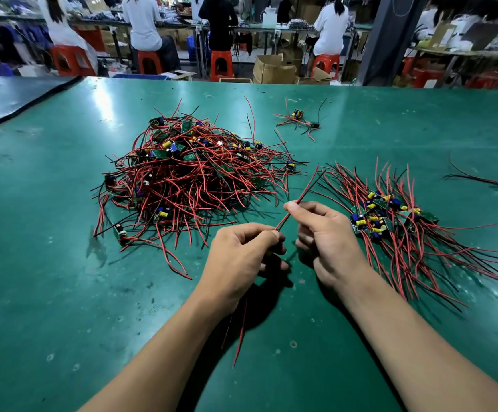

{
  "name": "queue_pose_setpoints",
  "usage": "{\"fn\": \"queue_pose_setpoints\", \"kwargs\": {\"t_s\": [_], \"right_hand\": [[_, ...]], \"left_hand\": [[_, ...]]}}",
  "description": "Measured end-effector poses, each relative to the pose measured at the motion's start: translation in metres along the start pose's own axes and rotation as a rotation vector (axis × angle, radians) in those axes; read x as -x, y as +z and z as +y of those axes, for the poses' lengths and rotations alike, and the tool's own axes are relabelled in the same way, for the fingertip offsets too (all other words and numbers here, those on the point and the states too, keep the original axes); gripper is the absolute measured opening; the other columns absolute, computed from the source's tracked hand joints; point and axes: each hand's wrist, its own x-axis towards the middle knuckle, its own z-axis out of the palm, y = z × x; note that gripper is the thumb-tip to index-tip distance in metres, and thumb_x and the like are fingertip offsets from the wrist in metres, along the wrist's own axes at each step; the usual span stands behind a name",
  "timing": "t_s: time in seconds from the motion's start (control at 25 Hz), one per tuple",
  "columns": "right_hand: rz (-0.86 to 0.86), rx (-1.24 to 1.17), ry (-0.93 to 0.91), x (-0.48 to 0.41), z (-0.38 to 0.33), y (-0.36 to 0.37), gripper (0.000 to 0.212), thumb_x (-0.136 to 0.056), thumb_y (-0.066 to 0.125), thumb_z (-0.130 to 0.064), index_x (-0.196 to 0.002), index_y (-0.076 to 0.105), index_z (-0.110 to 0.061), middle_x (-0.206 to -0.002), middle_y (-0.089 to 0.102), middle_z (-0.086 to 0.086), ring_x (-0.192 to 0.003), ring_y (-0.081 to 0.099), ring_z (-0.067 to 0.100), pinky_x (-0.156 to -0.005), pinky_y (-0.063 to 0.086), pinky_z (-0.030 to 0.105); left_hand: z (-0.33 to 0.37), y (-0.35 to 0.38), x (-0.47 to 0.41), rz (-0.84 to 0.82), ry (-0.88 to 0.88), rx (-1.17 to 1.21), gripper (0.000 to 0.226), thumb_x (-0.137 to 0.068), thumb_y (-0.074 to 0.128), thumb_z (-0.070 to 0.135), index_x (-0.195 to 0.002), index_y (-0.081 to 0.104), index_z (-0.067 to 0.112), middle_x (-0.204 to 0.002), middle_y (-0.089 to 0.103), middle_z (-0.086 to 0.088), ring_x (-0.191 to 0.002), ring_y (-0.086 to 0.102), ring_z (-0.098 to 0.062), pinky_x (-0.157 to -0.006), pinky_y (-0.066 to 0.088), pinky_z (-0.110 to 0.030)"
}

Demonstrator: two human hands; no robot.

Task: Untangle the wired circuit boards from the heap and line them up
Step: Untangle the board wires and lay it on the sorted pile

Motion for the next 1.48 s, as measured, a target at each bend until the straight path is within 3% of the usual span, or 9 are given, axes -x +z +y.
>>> {"fn": "queue_pose_setpoints", "kwargs": {"t_s": [0.24, 0.4, 0.64, 1.36, 1.48], "right_hand": [[0.081, -0.179, -0.003, -0.01, -0.008, -0.006, 0.017, -0.094, 0.063, -0.006, -0.081, 0.055, -0.013, -0.071, 0.056, 0.001, -0.033, 0.026, 0.003, -0.035, 0.023, 0.015], [-0.047, -0.32, 0.138, -0.01, -0.017, -0.012, 0.014, -0.095, 0.059, -0.018, -0.086, 0.062, -0.007, -0.06, 0.044, -0.006, -0.034, 0.026, 0.002, -0.035, 0.022, 0.014], [-0.205, -0.529, 0.375, -0.008, -0.028, -0.022, 0.024, -0.081, 0.061, -0.022, -0.064, 0.068, -0.007, -0.059, 0.036, -0.006, -0.033, 0.024, 0.005, -0.037, 0.017, 0.015], [-0.126, -0.657, 0.341, -0.011, -0.029, -0.032, 0.027, -0.082, 0.063, -0.019, -0.058, 0.065, -0.006, -0.057, 0.035, -0.005, -0.034, 0.027, 0.004, -0.035, 0.023, 0.015], [-0.132, -0.547, 0.255, -0.011, -0.024, -0.028, 0.026, -0.085, 0.065, -0.026, -0.067, 0.069, -0.008, -0.062, 0.04, -0.006, -0.036, 0.03, 0.003, -0.036, 0.027, 0.014]], "left_hand": [[0.0, 0.0, 0.001, -0.037, -0.003, -0.06, 0.021, -0.088, 0.062, 0.007, -0.072, 0.075, 0.012, -0.067, 0.07, -0.008, -0.054, 0.067, -0.023, -0.048, 0.046, -0.018], [0.001, -0.002, 0.002, -0.055, 0.0, -0.076, 0.019, -0.088, 0.062, 0.008, -0.074, 0.074, 0.008, -0.068, 0.07, -0.008, -0.056, 0.067, -0.022, -0.053, 0.047, -0.023], [0.002, -0.001, 0.002, -0.039, -0.005, -0.035, 0.021, -0.087, 0.061, 0.002, -0.07, 0.073, 0.005, -0.066, 0.068, -0.011, -0.053, 0.065, -0.022, -0.048, 0.048, -0.021], [0.001, -0.006, 0.002, -0.079, -0.023, -0.054, 0.02, -0.088, 0.06, 0.003, -0.073, 0.072, 0.003, -0.069, 0.069, -0.012, -0.058, 0.068, -0.026, -0.051, 0.051, -0.022], [0.003, -0.008, 0.002, -0.074, -0.047, -0.036, 0.02, -0.089, 0.059, 0.002, -0.073, 0.072, 0.002, -0.069, 0.069, -0.012, -0.057, 0.067, -0.025, -0.052, 0.052, -0.022]]}}
